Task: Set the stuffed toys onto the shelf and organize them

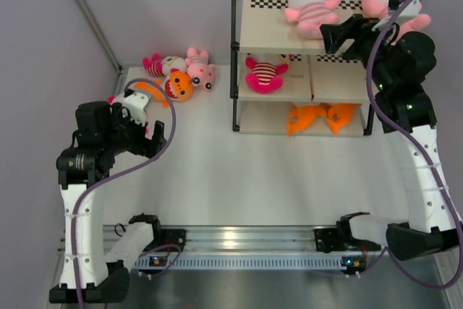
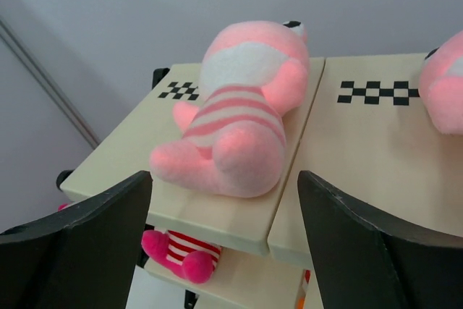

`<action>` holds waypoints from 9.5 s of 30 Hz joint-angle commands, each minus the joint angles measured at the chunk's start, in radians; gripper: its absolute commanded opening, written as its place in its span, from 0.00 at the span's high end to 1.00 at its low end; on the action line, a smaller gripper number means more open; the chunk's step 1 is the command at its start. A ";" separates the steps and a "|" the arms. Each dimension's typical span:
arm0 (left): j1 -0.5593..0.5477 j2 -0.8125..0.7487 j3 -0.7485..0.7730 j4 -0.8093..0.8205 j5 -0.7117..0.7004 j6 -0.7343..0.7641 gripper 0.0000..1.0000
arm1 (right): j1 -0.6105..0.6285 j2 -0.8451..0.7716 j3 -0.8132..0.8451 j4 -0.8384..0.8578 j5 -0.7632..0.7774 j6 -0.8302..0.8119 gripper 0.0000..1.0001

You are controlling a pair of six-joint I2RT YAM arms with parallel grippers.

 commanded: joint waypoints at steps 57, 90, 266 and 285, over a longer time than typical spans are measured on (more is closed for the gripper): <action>-0.224 0.030 -0.116 0.125 0.256 0.234 1.00 | 0.007 -0.427 -0.303 -0.211 -0.834 -0.071 0.16; -0.226 -0.402 -0.078 -0.366 0.384 0.518 1.00 | 0.830 0.327 -0.008 -0.211 -0.608 -0.086 0.70; -0.080 1.281 0.381 0.905 -0.409 0.050 1.00 | 0.036 -0.450 -0.171 -0.120 -0.351 -0.382 0.20; -0.070 0.187 -0.109 0.471 -0.190 -0.520 1.00 | 0.173 -0.283 -0.080 -0.131 -0.387 -0.236 0.25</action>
